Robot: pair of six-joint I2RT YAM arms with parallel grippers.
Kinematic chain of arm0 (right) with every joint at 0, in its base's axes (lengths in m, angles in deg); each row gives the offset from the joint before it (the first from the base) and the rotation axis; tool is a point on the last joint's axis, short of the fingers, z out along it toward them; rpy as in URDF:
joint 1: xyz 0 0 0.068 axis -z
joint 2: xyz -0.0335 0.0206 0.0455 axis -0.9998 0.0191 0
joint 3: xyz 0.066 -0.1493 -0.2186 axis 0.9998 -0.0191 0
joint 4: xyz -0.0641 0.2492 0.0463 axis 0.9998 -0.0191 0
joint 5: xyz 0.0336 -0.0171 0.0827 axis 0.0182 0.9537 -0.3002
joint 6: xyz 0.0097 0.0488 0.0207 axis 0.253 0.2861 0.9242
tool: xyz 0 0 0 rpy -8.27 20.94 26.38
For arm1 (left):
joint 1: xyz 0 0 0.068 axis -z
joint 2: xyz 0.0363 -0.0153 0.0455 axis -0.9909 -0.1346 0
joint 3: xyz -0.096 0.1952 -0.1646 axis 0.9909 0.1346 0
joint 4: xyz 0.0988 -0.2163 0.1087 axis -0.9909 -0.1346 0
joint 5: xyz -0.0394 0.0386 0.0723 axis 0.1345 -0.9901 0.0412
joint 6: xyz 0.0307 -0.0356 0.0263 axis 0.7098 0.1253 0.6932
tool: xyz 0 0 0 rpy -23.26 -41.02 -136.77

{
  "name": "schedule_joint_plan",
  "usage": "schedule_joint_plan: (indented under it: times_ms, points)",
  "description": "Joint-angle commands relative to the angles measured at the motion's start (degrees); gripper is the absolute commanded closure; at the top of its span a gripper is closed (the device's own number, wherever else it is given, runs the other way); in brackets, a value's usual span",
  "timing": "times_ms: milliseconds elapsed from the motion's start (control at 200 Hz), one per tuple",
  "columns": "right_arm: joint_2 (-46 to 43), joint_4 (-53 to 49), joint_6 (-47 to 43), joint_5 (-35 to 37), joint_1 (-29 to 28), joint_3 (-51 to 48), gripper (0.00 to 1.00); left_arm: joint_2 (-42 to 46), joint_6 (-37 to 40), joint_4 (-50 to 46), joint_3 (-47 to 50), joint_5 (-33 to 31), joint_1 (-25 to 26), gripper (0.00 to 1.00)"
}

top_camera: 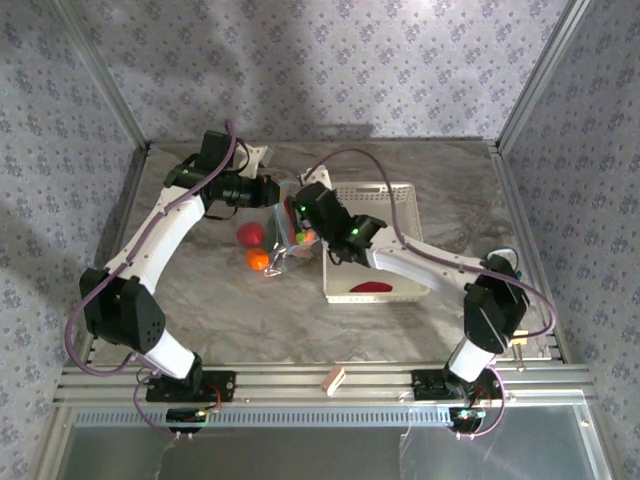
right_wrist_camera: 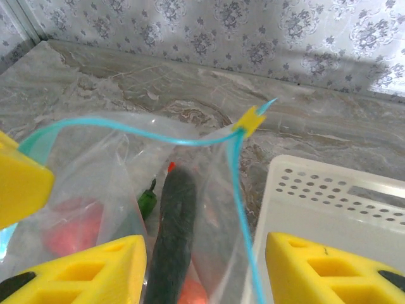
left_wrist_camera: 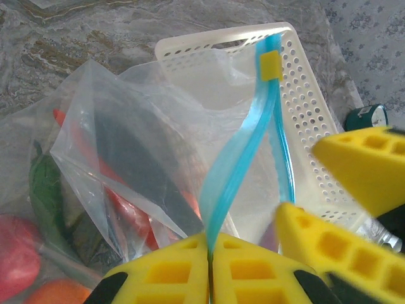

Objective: Place the food in the zip-top bag and seal the zipper

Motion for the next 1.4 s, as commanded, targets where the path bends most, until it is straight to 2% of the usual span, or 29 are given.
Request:
schedule_joint_plan:
  times_ms: [0, 60, 120, 190, 260, 385, 505, 895, 1009, 1204, 1269, 1394]
  points:
    - [-5.32, -18.69, -1.71, -9.16, 4.68, 10.32, 0.45, 1.97, 0.54, -1.08, -2.35, 0.66, -0.09, 0.90]
    - [-4.38, -35.30, -1.02, -13.67, 8.74, 17.73, 0.45, 2.18, 0.82, -1.47, -2.41, 0.26, -0.09, 0.90]
    - [-4.03, -46.53, -0.52, -15.39, 11.57, 20.59, 0.45, 2.41, 1.04, -1.49, -2.28, 0.19, -0.09, 0.90]
    - [-4.84, -53.49, -0.34, -16.19, 13.82, 18.27, 0.45, 2.68, 1.08, -1.09, -1.92, 0.05, -0.09, 0.90]
    - [-5.60, -56.22, -0.66, -18.43, 15.61, 13.07, 0.45, 2.73, 1.04, -0.86, -1.65, 0.08, -0.09, 0.90]
    - [-4.49, -56.43, -1.32, -21.17, 16.59, 4.49, 0.44, 2.12, 1.15, -0.86, -1.90, 0.52, -0.09, 0.90]
    - [-0.78, -55.32, -2.88, -22.54, 16.59, 0.45, 0.45, 1.72, 1.28, -1.28, -2.35, 0.74, -0.09, 0.90]
    - [7.73, -52.08, -6.20, -27.40, 18.55, 0.02, 0.49, 2.42, 1.82, -1.89, -1.74, 0.20, -0.15, 0.90]
    - [4.84, -49.63, -6.24, -29.02, 18.53, -0.84, 0.51, 2.53, 2.05, -1.98, -1.74, 0.06, -0.17, 0.90]
    - [-6.08, -48.75, -9.32, -32.97, 17.80, -2.14, 0.51, 2.29, 2.23, -1.94, -1.69, 0.06, -0.25, 0.90]
    - [-8.67, -49.17, -12.27, -34.85, 16.33, -3.41, 0.50, 2.11, 2.06, -1.70, -1.62, 0.10, -0.17, 0.90]
    - [-10.04, -51.28, -16.78, -34.15, 11.41, -6.02, 0.48, 2.11, 1.71, -1.22, -1.48, 0.65, -0.17, 0.90]
